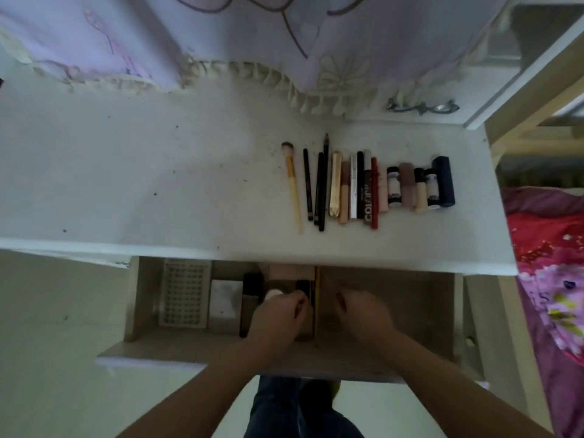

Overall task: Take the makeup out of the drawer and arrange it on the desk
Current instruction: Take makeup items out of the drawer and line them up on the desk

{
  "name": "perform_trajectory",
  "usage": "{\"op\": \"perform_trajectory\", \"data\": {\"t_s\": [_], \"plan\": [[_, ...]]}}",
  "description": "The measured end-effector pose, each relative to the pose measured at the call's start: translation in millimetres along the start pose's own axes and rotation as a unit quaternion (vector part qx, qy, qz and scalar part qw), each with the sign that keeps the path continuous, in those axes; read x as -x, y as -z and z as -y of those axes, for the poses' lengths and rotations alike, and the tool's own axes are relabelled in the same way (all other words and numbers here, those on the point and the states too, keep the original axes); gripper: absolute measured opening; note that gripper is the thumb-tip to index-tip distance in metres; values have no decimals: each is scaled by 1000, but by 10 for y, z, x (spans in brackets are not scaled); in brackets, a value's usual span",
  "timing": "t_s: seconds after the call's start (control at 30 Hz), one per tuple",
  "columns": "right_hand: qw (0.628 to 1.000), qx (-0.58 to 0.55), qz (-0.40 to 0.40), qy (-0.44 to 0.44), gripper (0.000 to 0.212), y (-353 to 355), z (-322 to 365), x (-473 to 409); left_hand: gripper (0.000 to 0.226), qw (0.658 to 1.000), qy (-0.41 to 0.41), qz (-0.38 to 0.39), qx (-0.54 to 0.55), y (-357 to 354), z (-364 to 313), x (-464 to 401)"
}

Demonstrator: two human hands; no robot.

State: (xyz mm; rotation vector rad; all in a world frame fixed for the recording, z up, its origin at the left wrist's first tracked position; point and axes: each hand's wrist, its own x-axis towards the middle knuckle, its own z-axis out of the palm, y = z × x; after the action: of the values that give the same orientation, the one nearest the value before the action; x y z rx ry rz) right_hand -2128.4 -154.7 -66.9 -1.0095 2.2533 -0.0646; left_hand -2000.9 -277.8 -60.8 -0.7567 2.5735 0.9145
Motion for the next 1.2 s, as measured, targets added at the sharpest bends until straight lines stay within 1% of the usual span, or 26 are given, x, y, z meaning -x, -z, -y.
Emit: {"op": "perform_trajectory", "data": {"t_s": [0.03,0.13,0.2,0.27,0.33,0.43,0.53,0.6,0.7,0.77,0.87,0.97,1.03,1.13,1.2], "plan": [[999,-28,3,-18,24,-90,-22,-69,23,1000,25,-1,-16,-107,-18,-70],[993,-104,-46,-29,32,-292,93,-260,26,994,76,-6,-78,-320,-78,-312],[986,-156,-55,-38,35,-352,193,-358,28,990,109,-1,-86,-395,-100,-439],[980,-184,-53,-47,36,-381,220,-425,28,988,118,-2,-96,-431,-105,-523],[980,-184,-57,-51,37,-401,193,-448,28,988,115,1,-107,-454,-94,-562],[982,-159,-59,-78,34,-411,68,-420,29,982,106,20,-153,-496,-112,-599],[986,-116,-61,-106,26,-396,-100,-361,25,979,87,16,-185,-540,-210,-637],[987,-95,-72,-112,24,-381,-177,-339,24,978,81,10,-194,-576,-281,-656],[984,-96,-81,-123,24,-352,-263,-321,25,974,93,-3,-206,-592,-360,-666],[984,-100,-77,-128,25,-334,-315,-301,25,975,106,-3,-196,-598,-387,-673],[986,-88,-72,-125,28,-281,-356,-247,23,978,140,6,-152,-608,-385,-700],[987,-71,-84,-113,28,-191,-355,-191,23,980,153,25,-122,-598,-378,-716],[989,-65,-81,-101,24,-110,-326,-154,23,985,146,28,-86,-558,-383,-716],[995,-40,-38,-80,25,20,-237,-62,24,992,118,40,-10,-413,-388,-601],[998,-25,-4,-61,26,121,-174,63,24,994,97,26,35,-211,-324,-413]]}}
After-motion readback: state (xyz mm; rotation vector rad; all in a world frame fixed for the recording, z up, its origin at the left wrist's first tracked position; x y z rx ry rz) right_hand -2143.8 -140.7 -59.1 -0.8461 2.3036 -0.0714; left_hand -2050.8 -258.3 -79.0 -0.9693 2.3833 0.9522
